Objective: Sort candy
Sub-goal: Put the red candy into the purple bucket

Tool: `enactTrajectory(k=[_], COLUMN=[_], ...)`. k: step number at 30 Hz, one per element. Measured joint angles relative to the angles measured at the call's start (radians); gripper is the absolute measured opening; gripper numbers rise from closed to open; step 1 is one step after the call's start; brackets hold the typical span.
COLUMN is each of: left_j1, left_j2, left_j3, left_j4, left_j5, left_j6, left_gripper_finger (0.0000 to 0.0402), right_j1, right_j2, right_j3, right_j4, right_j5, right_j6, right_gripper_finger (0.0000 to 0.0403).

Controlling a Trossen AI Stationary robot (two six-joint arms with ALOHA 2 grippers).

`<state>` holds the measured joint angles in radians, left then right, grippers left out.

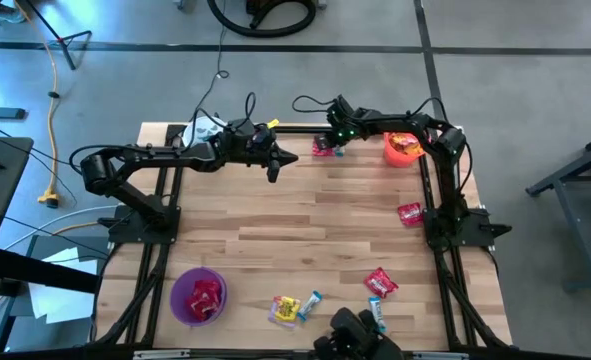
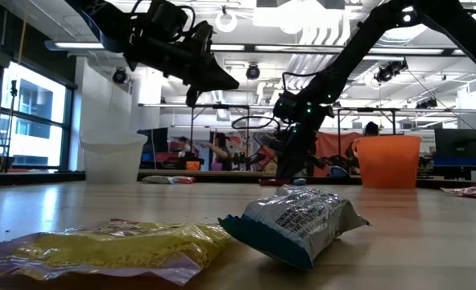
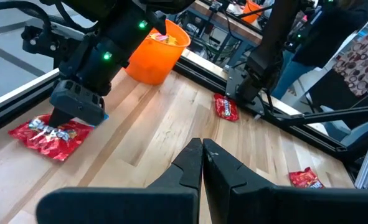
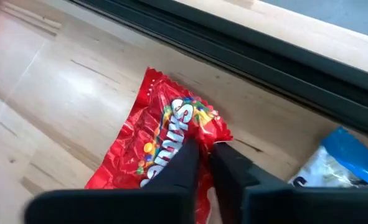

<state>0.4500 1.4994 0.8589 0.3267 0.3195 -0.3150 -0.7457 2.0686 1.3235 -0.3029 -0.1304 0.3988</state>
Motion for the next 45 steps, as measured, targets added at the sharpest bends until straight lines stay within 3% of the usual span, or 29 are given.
enactTrajectory(k=[2, 7, 14, 23, 28, 33, 40, 45], left_j1=[0.000, 0.018, 0.078, 0.096, 0.098, 0.118, 0.134, 0.123], left_j2=[0.000, 0.000, 0.000, 0.000, 0.000, 0.000, 0.000, 0.000], left_j3=[0.000, 0.000, 0.000, 0.000, 0.009, 0.030, 0.040, 0.040], left_j4=[0.000, 0.000, 0.000, 0.006, 0.010, 0.016, 0.014, 0.020], left_j5=[0.000, 0.000, 0.033, 0.019, -0.036, -0.064, -0.015, 0.002], left_j6=[-0.010, -0.084, -0.244, -0.340, -0.355, -0.364, -0.364, -0.328], left_gripper_finger=[0.0000, 0.0000, 0.0008, 0.0101, 0.0148, 0.0170, 0.0163, 0.0090], right_j1=[0.000, 0.001, 0.051, 0.145, 0.192, 0.236, 0.279, 0.291], right_j2=[-0.004, -0.044, -0.195, -0.375, -0.405, -0.407, -0.407, -0.407], right_j3=[-0.001, -0.006, -0.006, -0.003, -0.003, -0.003, -0.003, -0.003], right_j4=[0.002, -0.015, 0.029, 0.133, 0.155, 0.180, 0.225, 0.244], right_j5=[-0.002, -0.012, -0.027, 0.024, 0.026, 0.031, 0.059, 0.060], right_j6=[-0.010, -0.011, -0.006, 0.026, 0.047, 0.050, 0.074, 0.076], right_gripper_finger=[0.0010, 0.0016, 0.0004, 0.0001, 0.0000, 0.0000, 0.0000, 0.0000])
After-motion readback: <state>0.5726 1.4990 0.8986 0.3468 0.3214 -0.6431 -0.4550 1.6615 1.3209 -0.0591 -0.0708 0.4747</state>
